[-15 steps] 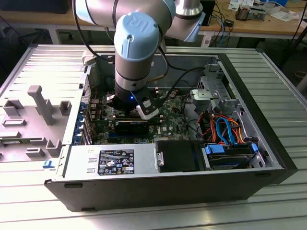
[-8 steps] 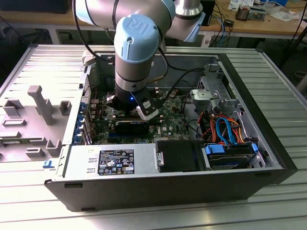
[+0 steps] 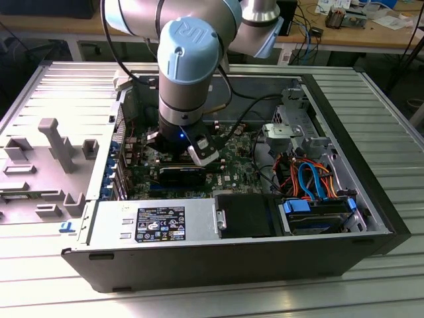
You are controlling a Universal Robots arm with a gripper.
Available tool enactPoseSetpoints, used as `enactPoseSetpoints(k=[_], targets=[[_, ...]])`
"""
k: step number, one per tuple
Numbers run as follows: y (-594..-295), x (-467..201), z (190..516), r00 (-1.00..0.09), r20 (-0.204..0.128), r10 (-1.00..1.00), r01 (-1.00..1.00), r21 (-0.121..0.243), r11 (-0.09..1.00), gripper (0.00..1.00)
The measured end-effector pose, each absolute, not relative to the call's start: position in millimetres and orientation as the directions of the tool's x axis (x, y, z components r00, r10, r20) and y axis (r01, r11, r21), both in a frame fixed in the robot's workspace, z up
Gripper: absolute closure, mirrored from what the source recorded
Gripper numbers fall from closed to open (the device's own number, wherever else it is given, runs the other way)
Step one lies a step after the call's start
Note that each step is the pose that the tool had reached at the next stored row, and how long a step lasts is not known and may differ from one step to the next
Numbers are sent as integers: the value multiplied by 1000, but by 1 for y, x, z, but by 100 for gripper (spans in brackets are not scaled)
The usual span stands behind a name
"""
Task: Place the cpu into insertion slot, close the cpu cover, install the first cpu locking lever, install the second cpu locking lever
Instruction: 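Install the second cpu locking lever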
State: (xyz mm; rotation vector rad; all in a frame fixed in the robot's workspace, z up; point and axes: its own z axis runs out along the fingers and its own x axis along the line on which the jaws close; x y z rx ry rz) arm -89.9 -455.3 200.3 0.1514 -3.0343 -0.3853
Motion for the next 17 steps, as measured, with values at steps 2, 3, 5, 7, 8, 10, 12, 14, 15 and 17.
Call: enactPoseSetpoints(k=[2,3,5,7,8,10,12,14,15,17], targets=[[-455,-90,209,-992,66,-108,-88,254,963,89],[-455,-90,214,-992,66,-108,-88,254,963,89],[-455,-90,221,-992,66,-108,-88,254,963,89],[-455,-90,226,-992,66,-108,-88,254,963,89],[-455,-90,226,-992,66,-108,-88,254,963,89],[-455,-90,226,-992,66,-108,-88,254,963,89],[-455,-90,227,-992,66,-108,-88,254,963,89],[-455,-90,227,-992,66,-108,-88,254,963,89],[-455,-90,227,-992,66,-108,-88,254,963,89],[-455,-90,227,-992,66,-108,-88,254,963,89]])
